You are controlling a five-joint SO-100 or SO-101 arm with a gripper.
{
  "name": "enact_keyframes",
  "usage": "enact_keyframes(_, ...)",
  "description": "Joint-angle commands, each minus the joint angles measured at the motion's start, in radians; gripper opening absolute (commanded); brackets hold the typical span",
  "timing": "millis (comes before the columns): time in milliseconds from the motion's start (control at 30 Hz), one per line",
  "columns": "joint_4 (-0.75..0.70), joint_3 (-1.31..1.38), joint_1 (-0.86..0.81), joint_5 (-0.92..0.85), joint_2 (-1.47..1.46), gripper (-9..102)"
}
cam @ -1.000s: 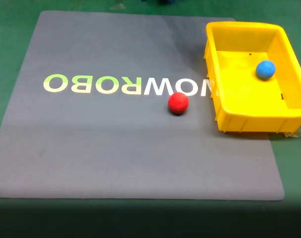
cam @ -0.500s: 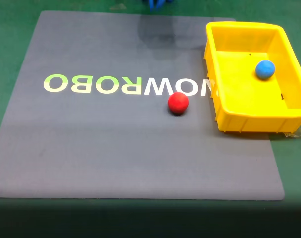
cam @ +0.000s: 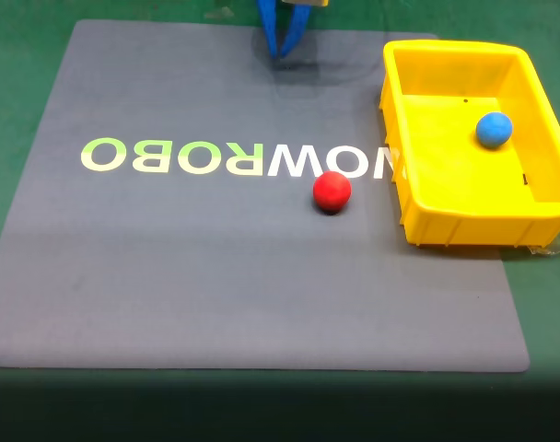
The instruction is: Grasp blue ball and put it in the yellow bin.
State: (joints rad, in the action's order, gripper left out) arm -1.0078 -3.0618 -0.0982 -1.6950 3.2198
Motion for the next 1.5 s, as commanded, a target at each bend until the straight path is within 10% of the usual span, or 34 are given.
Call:
enact_keyframes(0,-0.058,-0.038,-0.011,0.006,0.049,0)
enact_keyframes(367,-0.36,-0.038,0.032,0.094,0.106,0)
enact_keyframes(1467,-0.359,-0.038,0.032,0.135,0.106,0)
